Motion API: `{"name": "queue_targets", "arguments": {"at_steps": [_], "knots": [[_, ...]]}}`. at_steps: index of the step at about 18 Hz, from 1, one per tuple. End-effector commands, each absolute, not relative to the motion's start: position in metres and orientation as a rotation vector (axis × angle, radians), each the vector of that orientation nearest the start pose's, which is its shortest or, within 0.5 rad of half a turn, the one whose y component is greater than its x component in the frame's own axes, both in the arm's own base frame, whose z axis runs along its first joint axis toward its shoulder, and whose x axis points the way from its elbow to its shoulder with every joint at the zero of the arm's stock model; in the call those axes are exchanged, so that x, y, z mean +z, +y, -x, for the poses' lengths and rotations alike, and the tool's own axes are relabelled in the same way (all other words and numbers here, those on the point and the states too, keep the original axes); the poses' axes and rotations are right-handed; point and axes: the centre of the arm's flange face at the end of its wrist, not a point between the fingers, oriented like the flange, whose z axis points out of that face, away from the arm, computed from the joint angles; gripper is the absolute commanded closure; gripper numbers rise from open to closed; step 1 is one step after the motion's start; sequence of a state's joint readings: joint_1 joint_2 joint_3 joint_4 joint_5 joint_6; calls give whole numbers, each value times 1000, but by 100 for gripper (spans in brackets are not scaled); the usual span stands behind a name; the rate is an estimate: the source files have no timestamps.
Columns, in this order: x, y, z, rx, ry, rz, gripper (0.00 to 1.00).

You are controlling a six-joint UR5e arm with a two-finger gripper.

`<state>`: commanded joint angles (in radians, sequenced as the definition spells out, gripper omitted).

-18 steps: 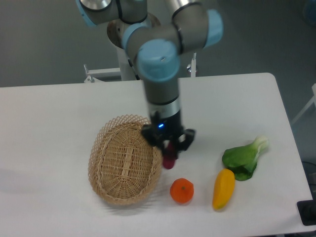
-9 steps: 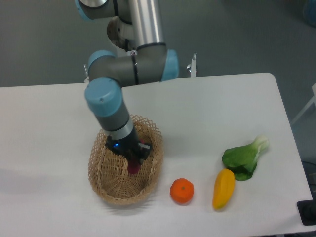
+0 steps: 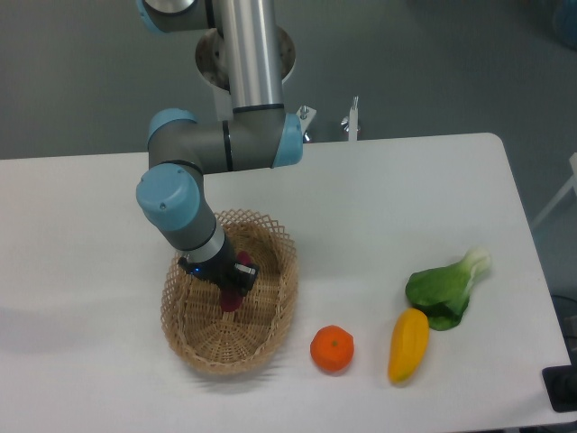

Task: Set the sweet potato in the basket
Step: 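Lower the sweet potato into the basket and open the gripper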

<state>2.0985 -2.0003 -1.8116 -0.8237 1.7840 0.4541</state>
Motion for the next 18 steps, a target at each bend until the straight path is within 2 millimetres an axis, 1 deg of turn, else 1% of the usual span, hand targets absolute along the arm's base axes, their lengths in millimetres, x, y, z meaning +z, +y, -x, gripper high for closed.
{"name": "queue_targets", "arguments": {"at_steps": [1, 3, 4, 5, 6, 9, 11, 13, 14, 16, 17, 18], "knots": [[216, 567, 201, 355, -129, 3152, 50], [219, 568, 202, 361, -130, 3147, 40], [222, 570, 203, 367, -131, 3138, 24], [227, 571, 204, 378, -133, 3128, 0], [235, 572, 204, 395, -138, 3117, 0], [268, 576, 206, 427, -145, 3058, 0], [278, 579, 209, 436, -154, 3037, 0], [283, 581, 213, 445, -170, 3024, 0], [291, 583, 216, 448, -175, 3008, 0], [314, 585, 228, 474, -187, 2967, 0], [323, 586, 239, 486, -207, 2949, 0], [341, 586, 249, 511, -226, 2917, 0]]}}
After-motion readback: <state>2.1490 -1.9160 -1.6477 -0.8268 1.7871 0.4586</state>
